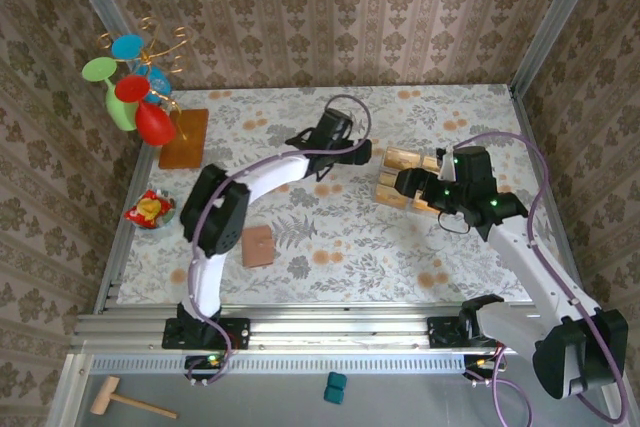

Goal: Put the credit cards into the card holder

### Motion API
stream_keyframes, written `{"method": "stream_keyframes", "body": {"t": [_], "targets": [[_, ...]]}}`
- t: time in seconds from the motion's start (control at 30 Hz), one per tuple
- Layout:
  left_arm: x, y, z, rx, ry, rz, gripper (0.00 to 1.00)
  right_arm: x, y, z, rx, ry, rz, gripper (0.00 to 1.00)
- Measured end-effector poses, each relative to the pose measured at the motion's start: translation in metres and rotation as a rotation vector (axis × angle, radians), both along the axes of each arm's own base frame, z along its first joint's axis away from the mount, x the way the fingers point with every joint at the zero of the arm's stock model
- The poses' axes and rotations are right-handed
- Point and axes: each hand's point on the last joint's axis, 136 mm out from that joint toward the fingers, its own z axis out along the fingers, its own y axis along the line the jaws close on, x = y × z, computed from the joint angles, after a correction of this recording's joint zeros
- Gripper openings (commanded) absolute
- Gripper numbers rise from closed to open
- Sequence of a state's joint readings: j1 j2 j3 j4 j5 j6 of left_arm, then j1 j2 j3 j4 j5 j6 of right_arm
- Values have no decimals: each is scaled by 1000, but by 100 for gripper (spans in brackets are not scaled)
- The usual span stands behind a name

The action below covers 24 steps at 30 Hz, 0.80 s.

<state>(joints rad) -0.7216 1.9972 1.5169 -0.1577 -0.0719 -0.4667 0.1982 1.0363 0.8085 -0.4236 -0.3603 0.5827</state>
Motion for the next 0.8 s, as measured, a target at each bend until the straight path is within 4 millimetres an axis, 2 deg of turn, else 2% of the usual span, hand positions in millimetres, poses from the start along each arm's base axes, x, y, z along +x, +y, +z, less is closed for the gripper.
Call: {"method": "stream_keyframes", "body": {"t": [0.13, 0.23, 0.37, 0.5, 0.57, 0.7, 0.8], "targets": [[-16, 53, 39, -38, -34, 61, 100, -8, 29, -3, -5, 2, 90, 87], [-37, 90, 51, -50, -36, 110, 100, -17, 60, -16, -16, 33, 176, 87], [-75, 136, 34, -51, 26, 175, 100, -31, 105, -37, -30, 77, 274, 87], [-116, 193, 7, -62, 101, 282, 100, -45, 149, -56, -21, 110, 343, 83], [-133, 217, 2, -78, 114, 334, 100, -52, 170, -67, -16, 133, 372, 82], [-154, 250, -3, -105, 133, 424, 100, -63, 217, -85, -1, 168, 425, 80], [-164, 268, -11, -83, 169, 483, 100, -73, 248, -94, 29, 185, 451, 77]]}}
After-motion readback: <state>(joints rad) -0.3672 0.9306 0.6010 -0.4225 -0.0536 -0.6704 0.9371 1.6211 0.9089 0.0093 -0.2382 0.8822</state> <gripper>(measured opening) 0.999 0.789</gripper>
